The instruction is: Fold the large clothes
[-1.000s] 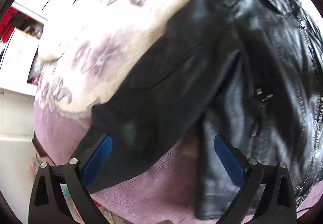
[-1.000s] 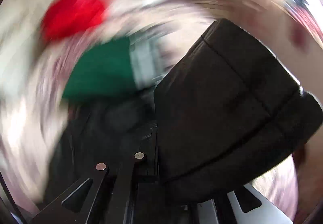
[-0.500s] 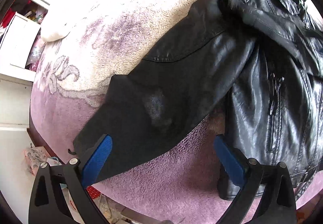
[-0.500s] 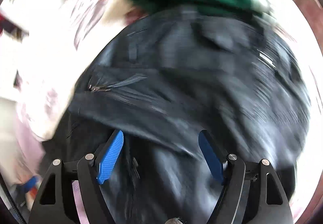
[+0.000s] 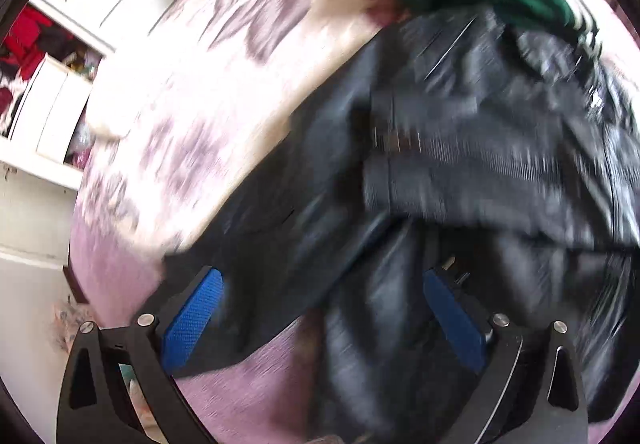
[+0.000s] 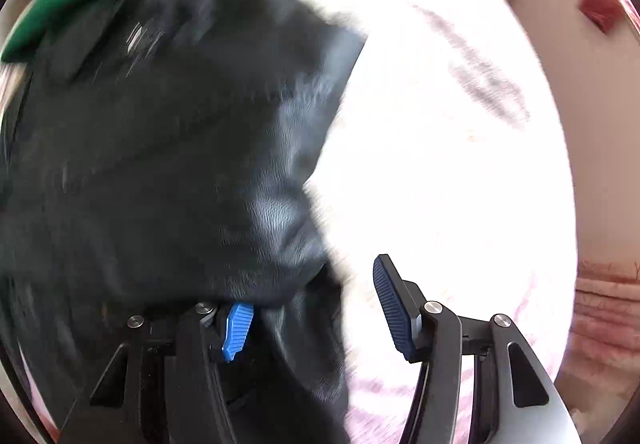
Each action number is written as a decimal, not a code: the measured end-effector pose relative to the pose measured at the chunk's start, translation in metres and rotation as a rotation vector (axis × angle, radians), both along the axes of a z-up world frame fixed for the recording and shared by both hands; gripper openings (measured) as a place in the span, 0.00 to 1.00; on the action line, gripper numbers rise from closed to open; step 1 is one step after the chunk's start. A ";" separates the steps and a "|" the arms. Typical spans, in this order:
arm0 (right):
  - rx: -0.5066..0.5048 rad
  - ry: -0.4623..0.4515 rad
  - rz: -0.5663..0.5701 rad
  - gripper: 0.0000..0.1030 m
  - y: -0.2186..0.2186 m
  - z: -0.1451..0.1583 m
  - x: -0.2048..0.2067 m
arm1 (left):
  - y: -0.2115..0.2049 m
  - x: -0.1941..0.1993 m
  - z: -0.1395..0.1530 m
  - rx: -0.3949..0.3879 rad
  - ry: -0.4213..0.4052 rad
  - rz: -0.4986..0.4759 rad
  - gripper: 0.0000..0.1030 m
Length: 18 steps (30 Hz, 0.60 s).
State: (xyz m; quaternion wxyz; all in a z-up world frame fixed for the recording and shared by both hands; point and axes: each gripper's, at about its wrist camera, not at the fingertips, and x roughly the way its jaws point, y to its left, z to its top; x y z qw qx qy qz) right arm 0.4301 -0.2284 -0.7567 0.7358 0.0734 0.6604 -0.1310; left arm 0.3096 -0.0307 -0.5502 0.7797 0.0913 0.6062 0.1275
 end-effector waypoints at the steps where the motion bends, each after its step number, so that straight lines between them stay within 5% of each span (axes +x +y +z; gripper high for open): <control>1: 0.025 0.002 -0.020 0.57 -0.008 -0.002 -0.001 | -0.015 0.012 -0.002 0.009 -0.017 -0.010 1.00; 7: 0.072 0.037 0.028 0.65 -0.013 -0.022 -0.014 | -0.033 0.064 -0.055 0.069 0.034 0.033 1.00; 10: 0.154 0.085 -0.060 0.69 -0.027 -0.023 -0.023 | -0.015 0.075 -0.081 -0.016 0.108 0.084 1.00; 14: 0.186 0.119 -0.082 0.71 -0.032 -0.004 -0.047 | 0.008 0.059 -0.057 -0.065 0.069 0.114 1.00; 18: 0.134 0.111 -0.025 0.71 -0.006 0.019 -0.077 | 0.061 -0.001 -0.015 -0.155 -0.021 0.236 1.00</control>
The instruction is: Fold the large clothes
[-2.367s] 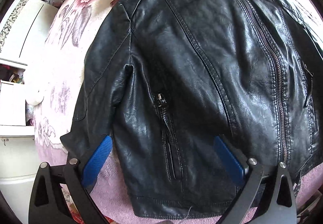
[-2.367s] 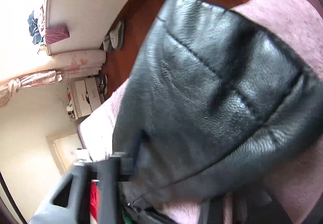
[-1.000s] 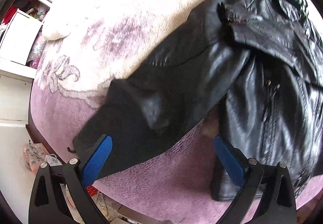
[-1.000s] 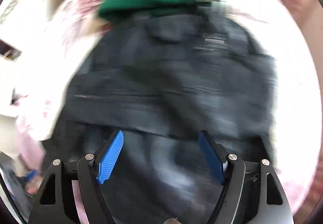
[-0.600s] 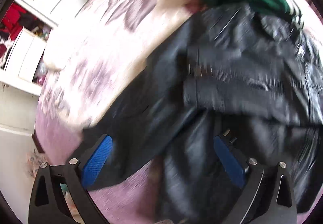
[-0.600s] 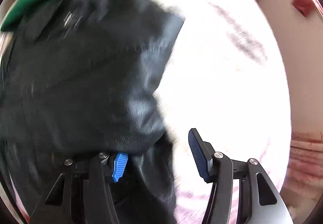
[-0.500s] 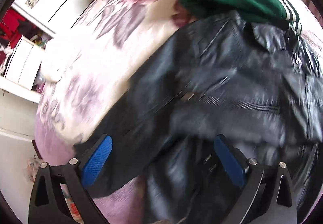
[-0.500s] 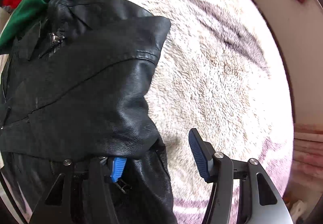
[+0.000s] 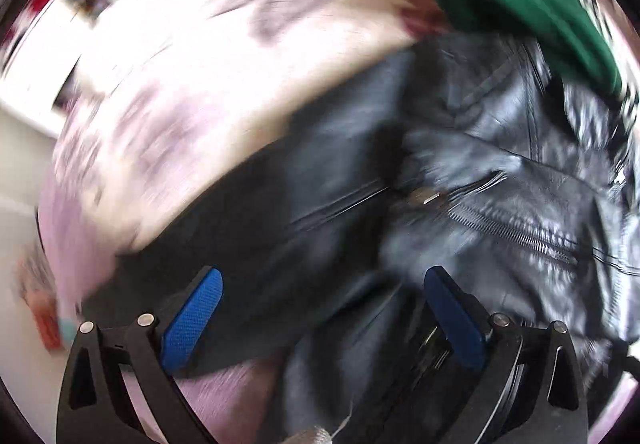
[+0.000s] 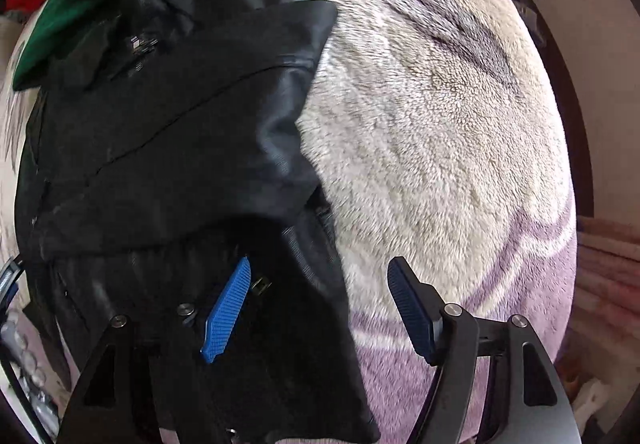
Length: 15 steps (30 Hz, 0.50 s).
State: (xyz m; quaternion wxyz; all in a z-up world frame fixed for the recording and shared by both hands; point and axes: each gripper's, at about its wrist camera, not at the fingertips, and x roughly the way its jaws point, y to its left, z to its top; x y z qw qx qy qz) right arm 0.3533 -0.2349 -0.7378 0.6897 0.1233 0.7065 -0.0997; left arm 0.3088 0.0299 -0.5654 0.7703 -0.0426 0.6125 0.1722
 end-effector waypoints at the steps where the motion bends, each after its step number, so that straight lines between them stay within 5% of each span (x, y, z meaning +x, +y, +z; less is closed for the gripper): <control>1: -0.012 0.003 0.006 0.71 0.005 0.003 -0.004 | 0.023 -0.026 0.010 -0.025 -0.009 0.062 1.00; 8: 0.002 0.019 0.025 0.71 0.112 -0.007 -0.004 | 0.162 -0.180 0.006 -0.178 0.004 0.469 1.00; 12: 0.033 0.026 0.105 0.71 0.183 -0.023 0.005 | 0.229 -0.236 -0.014 -0.255 -0.037 0.679 1.00; 15: 0.033 0.038 0.132 0.71 0.221 -0.036 0.002 | 0.261 -0.252 -0.038 -0.404 -0.085 0.823 1.00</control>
